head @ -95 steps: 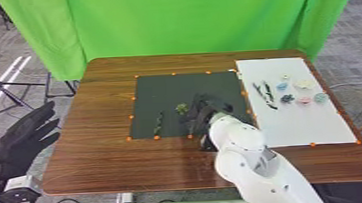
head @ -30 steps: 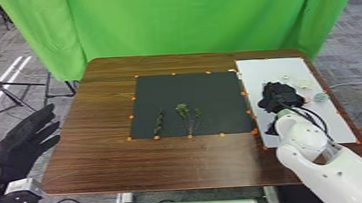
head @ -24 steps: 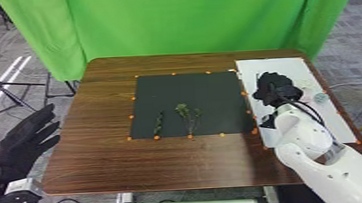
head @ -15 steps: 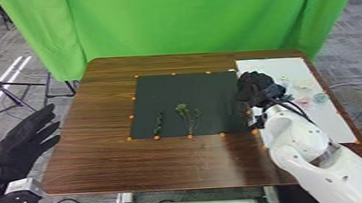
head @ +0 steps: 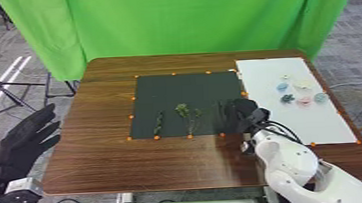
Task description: Arrange flowers
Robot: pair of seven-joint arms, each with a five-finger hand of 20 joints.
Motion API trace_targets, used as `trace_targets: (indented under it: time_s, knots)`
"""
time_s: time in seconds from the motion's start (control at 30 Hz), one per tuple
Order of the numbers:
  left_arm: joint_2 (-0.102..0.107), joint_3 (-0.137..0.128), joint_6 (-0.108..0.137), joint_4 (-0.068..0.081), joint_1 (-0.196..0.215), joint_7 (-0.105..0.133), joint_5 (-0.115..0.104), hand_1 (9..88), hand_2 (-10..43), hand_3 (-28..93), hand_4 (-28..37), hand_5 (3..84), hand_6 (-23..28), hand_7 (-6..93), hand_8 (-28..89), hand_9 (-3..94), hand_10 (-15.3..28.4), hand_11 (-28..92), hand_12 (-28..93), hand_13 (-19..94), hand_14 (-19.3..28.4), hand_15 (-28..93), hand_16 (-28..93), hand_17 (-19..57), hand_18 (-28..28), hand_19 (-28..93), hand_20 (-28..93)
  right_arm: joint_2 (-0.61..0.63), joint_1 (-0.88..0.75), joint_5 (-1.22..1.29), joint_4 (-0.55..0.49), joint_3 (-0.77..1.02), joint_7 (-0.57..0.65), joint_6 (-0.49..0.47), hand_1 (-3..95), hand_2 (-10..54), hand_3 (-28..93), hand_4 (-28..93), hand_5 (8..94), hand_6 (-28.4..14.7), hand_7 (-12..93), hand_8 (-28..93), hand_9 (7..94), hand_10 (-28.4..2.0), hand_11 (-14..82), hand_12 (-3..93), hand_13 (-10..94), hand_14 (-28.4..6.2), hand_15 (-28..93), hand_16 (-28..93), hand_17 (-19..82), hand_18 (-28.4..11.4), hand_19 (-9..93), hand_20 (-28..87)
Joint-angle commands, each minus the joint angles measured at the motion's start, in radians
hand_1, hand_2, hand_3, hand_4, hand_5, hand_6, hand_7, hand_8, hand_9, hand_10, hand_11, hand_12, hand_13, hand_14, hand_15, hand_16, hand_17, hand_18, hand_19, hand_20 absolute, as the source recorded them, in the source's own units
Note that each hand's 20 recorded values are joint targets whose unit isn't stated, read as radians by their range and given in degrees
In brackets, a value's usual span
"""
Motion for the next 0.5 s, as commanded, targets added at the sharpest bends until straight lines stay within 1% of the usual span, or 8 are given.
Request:
trace_targets:
  time_s: [0.03, 0.2, 0.27, 0.37, 0.4, 0.47, 0.5]
  knots:
    - [0.006, 0.005, -0.004, 0.003, 0.001, -0.013, -0.008, 24.8, -8.3, 68, -26.4, 20.6, 0.3, 16.4, -8, 15.4, 7.7, 5, 25, 11, 10.4, 7, 12, -13.1, 17.4, 31, 10, -0.003, -0.019, -0.027, 0.012, -0.029, -0.023, 0.021, 42.1, -9.5, 85, -19, 69.3, -0.3, 57, 16, 80.2, -8.5, 64.6, 48.0, 75, -8.0, 85, 39, 38, -22.0, 93, 66]
    - [0.01, 0.004, -0.005, 0.004, -0.001, -0.014, -0.009, 24.8, -8.3, 68, -26.6, 20.6, 0.3, 16.4, -8, 15.4, 7.7, 5, 25, 11, 10.4, 7, 12, -13.1, 17.5, 31, 10, -0.002, -0.022, -0.041, 0.019, -0.037, -0.048, 0.03, 42.4, -9.5, 85, -20, 69.3, -0.5, 56, 16, 80.2, -8.4, 64.4, 48.0, 75, -7.9, 85, 39, 38, -21.9, 93, 66]
    - [0.009, 0.003, -0.006, 0.004, -0.001, -0.013, -0.008, 24.8, -8.3, 68, -26.5, 20.6, 0.3, 16.5, -8, 15.4, 7.7, 5, 25, 11, 10.4, 7, 12, -13.1, 17.5, 31, 10, 0.0, -0.022, -0.037, 0.027, -0.043, -0.07, 0.059, 42.5, -9.5, 85, -20, 69.2, -0.5, 56, 16, 80.1, -8.4, 64.3, 48.0, 75, -7.9, 85, 39, 38, -22.0, 93, 66]
    - [0.009, 0.004, -0.008, 0.005, -0.002, -0.013, -0.009, 24.8, -8.2, 68, -26.5, 20.6, 0.3, 16.5, -8, 15.4, 7.7, 5, 25, 11, 10.4, 7, 12, -13.0, 17.4, 31, 10, 0.002, -0.017, -0.054, 0.036, -0.054, -0.078, 0.075, 42.5, -9.5, 85, -21, 69.2, -0.5, 56, 16, 80.0, -8.3, 64.3, 48.0, 75, -7.9, 85, 40, 37, -21.9, 93, 66]
    - [0.009, 0.005, -0.004, 0.004, -0.001, -0.014, -0.009, 24.8, -8.2, 68, -26.5, 20.6, 0.3, 16.4, -9, 15.4, 7.6, 5, 25, 11, 10.4, 7, 12, -13.1, 17.4, 31, 10, 0.002, -0.014, -0.053, 0.038, -0.057, -0.077, 0.074, 42.5, -9.5, 85, -21, 69.2, -0.4, 56, 15, 80.0, -8.3, 64.3, 48.1, 75, -8.0, 85, 40, 37, -21.9, 93, 65]
    - [0.01, 0.005, -0.005, 0.005, -0.002, -0.013, -0.008, 24.7, -8.2, 68, -26.5, 20.6, 0.3, 16.5, -9, 15.4, 7.7, 5, 25, 11, 10.4, 7, 12, -13.1, 17.4, 31, 10, 0.001, -0.013, -0.056, 0.045, -0.059, -0.091, 0.09, 42.5, -9.5, 85, -21, 69.1, -0.4, 56, 15, 80.0, -8.4, 64.2, 48.1, 75, -8.0, 85, 40, 37, -21.9, 93, 65]
    - [0.012, 0.005, -0.002, 0.005, 0.004, -0.008, -0.011, 24.7, -8.2, 68, -26.5, 20.6, 0.3, 16.5, -9, 15.4, 7.7, 5, 25, 11, 10.5, 7, 12, -13.1, 17.5, 31, 10, 0.002, -0.011, -0.061, 0.046, -0.063, -0.089, 0.089, 42.6, -9.5, 85, -22, 69.2, -0.4, 56, 15, 80.0, -8.3, 64.2, 48.1, 75, -8.0, 85, 40, 37, -21.8, 93, 65]
